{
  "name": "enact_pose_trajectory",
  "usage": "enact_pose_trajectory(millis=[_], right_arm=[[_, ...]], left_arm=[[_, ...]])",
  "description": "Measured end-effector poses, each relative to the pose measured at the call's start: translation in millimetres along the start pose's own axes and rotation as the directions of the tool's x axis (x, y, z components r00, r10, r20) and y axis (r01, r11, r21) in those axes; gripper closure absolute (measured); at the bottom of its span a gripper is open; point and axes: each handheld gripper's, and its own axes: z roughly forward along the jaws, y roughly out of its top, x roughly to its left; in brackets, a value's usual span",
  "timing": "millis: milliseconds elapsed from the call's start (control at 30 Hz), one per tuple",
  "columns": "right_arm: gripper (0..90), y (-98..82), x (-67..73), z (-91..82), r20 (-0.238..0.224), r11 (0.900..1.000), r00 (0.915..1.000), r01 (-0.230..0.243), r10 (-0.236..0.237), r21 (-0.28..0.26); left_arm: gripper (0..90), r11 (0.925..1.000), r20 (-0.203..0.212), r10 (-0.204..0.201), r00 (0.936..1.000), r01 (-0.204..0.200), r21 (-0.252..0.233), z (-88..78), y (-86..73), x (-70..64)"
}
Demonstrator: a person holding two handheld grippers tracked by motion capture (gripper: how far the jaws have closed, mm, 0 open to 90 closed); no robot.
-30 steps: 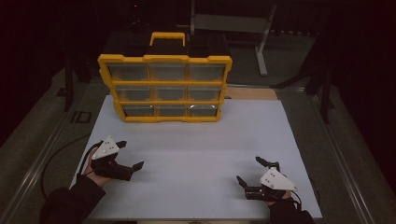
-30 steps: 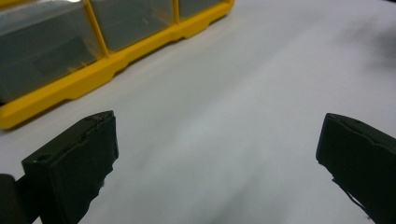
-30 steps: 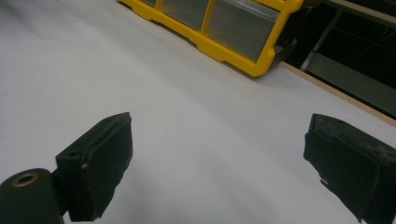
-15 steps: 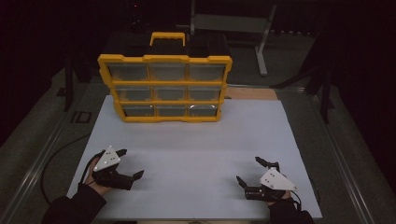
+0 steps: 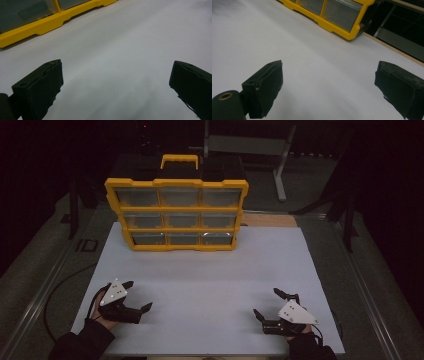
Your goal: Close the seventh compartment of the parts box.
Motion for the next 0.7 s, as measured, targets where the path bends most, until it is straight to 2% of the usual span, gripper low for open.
enact_pose_trajectory(millis=[133, 300, 433, 533, 700], right_arm=[[8.0, -0.9, 0.5, 1.4, -0.005, 1.000, 1.0000, -0.004, 0.005, 0.005], [8.0, -1.4, 0.9, 2.4, -0.006, 1.000, 1.0000, 0.000, 0.000, 0.010], [8.0, -2.0, 0.4, 3.3, -0.007, 1.000, 1.0000, 0.006, -0.006, 0.015], [8.0, -2.5, 0.4, 3.6, -0.004, 1.000, 1.0000, 0.001, -0.001, 0.016], [8.0, -3.2, -0.7, 3.5, -0.004, 1.000, 1.0000, -0.001, 0.001, 0.017]], left_arm=[[0.0, 0.9999, -0.027, 0.012, 0.9996, -0.012, -0.002, 3.1, -1.5, 1.4], [0.0, 0.9994, -0.064, 0.009, 0.9979, -0.011, -0.032, 0.8, -3.5, 2.3], [0.0, 0.9985, -0.050, 0.004, 0.9987, -0.007, -0.055, -1.7, -3.7, 0.5], [0.0, 0.9985, -0.040, 0.018, 0.9991, -0.020, -0.052, -0.6, -4.3, -2.2], [0.0, 0.9984, -0.039, 0.009, 0.9992, -0.011, -0.055, -0.3, -4.9, -1.9]])
